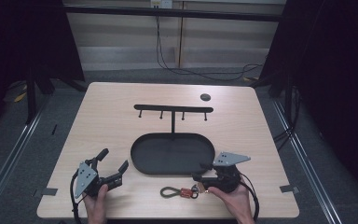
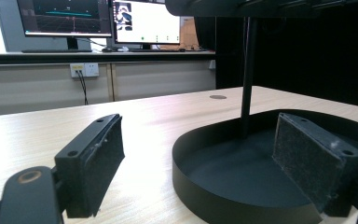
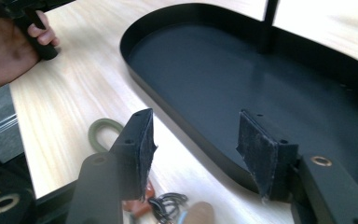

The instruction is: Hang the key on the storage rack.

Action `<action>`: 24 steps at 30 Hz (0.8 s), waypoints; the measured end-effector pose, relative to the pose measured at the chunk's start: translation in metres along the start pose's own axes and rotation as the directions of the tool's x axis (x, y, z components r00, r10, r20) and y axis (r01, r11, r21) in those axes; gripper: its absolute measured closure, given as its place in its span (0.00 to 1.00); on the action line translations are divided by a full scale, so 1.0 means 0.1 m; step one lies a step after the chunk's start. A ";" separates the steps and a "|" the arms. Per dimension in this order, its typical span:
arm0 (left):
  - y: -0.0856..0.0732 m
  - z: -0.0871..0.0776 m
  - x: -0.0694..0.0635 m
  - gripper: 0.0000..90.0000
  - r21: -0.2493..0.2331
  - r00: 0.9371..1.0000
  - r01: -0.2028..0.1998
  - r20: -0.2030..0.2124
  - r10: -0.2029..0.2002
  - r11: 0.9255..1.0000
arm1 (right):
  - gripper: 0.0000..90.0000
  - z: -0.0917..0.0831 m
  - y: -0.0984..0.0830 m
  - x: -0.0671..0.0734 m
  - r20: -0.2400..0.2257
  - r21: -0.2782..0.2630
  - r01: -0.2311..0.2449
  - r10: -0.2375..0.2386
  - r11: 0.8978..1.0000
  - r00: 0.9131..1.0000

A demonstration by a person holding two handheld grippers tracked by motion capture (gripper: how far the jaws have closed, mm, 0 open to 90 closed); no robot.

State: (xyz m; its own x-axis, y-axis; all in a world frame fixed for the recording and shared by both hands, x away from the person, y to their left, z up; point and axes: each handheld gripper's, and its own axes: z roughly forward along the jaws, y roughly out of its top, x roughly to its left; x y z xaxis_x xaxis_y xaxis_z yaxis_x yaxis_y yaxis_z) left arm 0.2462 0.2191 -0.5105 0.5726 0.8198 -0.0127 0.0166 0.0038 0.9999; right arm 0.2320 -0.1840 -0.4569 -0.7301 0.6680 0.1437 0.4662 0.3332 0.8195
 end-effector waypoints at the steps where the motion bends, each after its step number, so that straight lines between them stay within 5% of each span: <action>1: 0.00 0.00 0.00 0.18 0.000 1.000 0.000 0.000 0.000 1.000 | 0.53 0.02 0.01 0.01 -0.015 0.009 0.000 0.000 1.000 1.000; 14: 0.00 0.00 0.00 0.18 0.000 1.000 0.000 0.000 0.000 1.000 | 0.59 0.20 0.08 0.09 -0.087 0.095 0.023 -0.015 0.995 0.996; 19: 0.00 0.00 0.00 0.18 0.000 1.000 0.000 0.000 0.000 1.000 | 0.76 0.25 0.12 0.11 -0.108 0.133 0.054 -0.040 0.990 0.993; 24: 0.00 0.00 0.00 0.18 0.000 1.000 0.000 0.000 0.000 1.000 | 0.82 0.29 0.17 0.12 -0.128 0.168 0.072 -0.051 0.983 0.991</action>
State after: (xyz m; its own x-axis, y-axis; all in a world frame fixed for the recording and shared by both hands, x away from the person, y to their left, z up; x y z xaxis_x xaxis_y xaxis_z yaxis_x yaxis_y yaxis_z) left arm 0.2462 0.2191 -0.5105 0.5726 0.8197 -0.0127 0.0166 0.0039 0.9999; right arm 0.2452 -0.1511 -0.4575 -0.8108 0.5598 0.1711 0.4892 0.4876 0.7231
